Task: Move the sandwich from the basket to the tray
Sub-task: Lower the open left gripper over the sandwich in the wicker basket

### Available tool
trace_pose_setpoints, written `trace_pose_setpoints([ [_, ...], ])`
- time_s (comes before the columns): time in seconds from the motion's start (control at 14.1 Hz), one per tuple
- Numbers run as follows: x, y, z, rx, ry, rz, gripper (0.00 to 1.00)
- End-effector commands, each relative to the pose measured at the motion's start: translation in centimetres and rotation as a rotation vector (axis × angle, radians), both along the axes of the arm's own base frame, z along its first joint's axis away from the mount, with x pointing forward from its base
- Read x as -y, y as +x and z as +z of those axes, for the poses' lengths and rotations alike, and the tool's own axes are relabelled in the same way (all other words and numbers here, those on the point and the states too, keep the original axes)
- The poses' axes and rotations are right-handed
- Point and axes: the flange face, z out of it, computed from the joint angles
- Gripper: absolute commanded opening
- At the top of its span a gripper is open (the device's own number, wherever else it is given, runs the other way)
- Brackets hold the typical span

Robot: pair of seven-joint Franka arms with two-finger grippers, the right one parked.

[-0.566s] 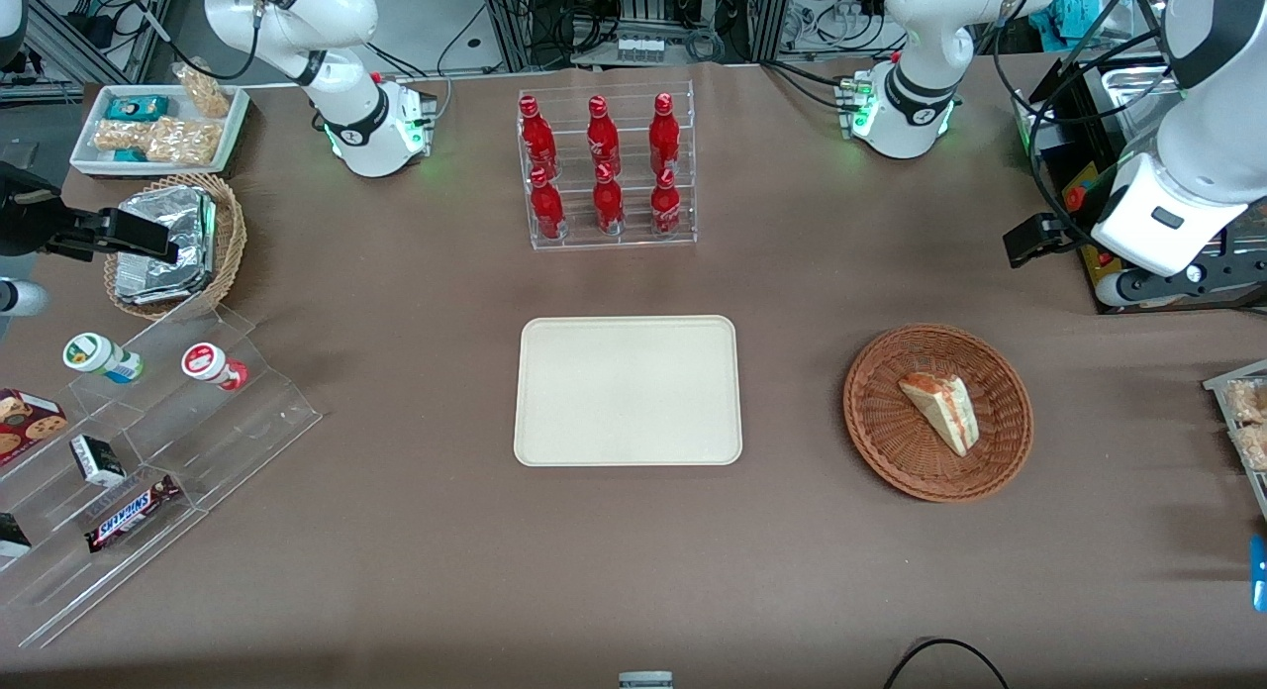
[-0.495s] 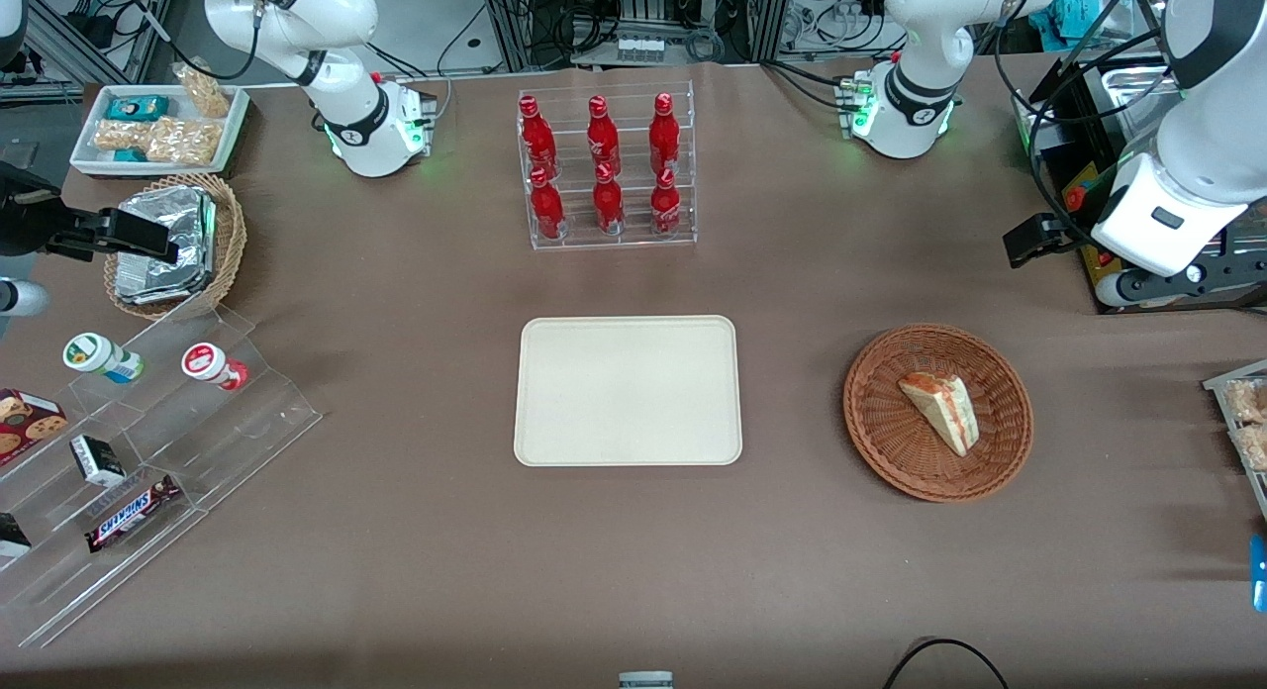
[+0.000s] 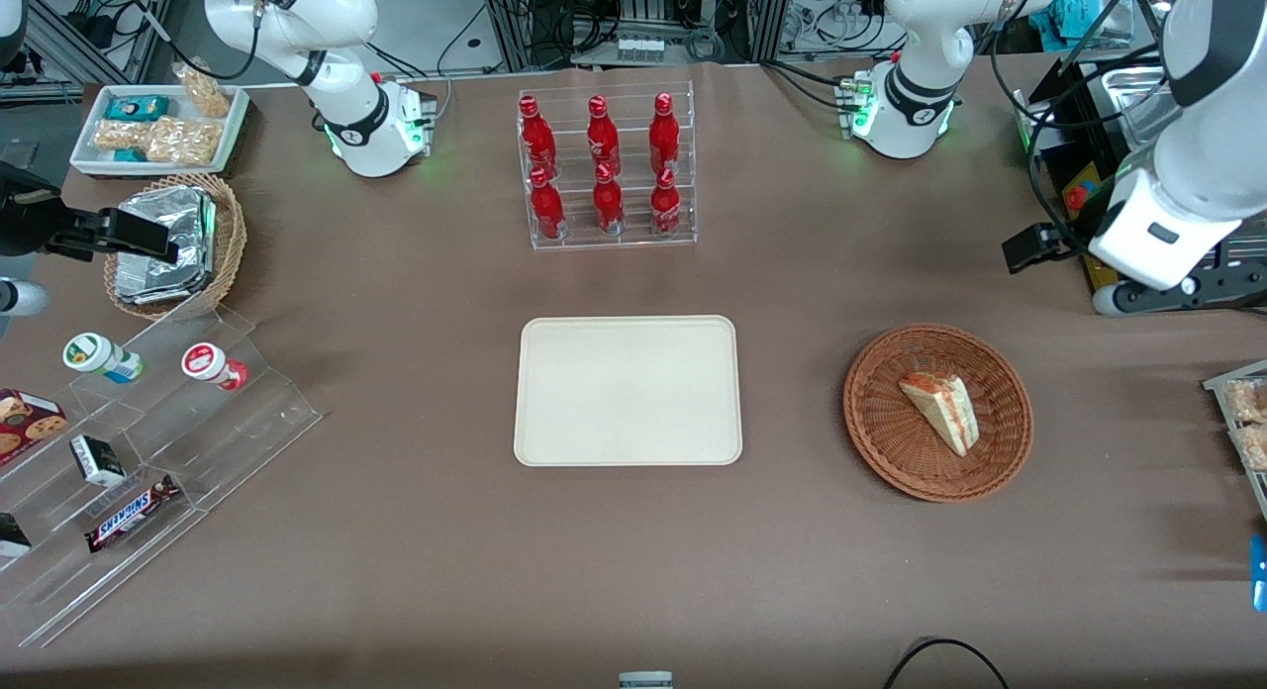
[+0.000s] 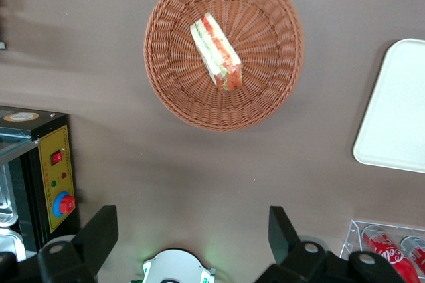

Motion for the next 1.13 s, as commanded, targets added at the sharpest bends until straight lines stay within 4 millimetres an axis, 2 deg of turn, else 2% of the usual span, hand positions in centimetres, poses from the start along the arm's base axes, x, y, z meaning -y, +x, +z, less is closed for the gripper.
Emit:
trace_pose_setpoints([
  [0.0,-1.2,2.0,-5.3,-0.080,0.010,0.032,1.00],
  [0.07,-1.7,2.6,-8.0,-0.095,0.013,0.082,1.00],
  [0.21,-2.1,3.1,-12.6,-0.017,0.044,0.279,1.00],
  [0.35,-2.4,3.5,-16.4,0.042,0.061,0.468,1.00],
  [0.49,-2.3,4.2,-19.7,0.056,0.069,0.586,1.00],
  [0.71,-2.3,5.1,-23.1,0.054,0.062,0.607,1.00],
  [1.06,-1.8,5.3,-26.4,0.087,0.049,0.580,1.00],
])
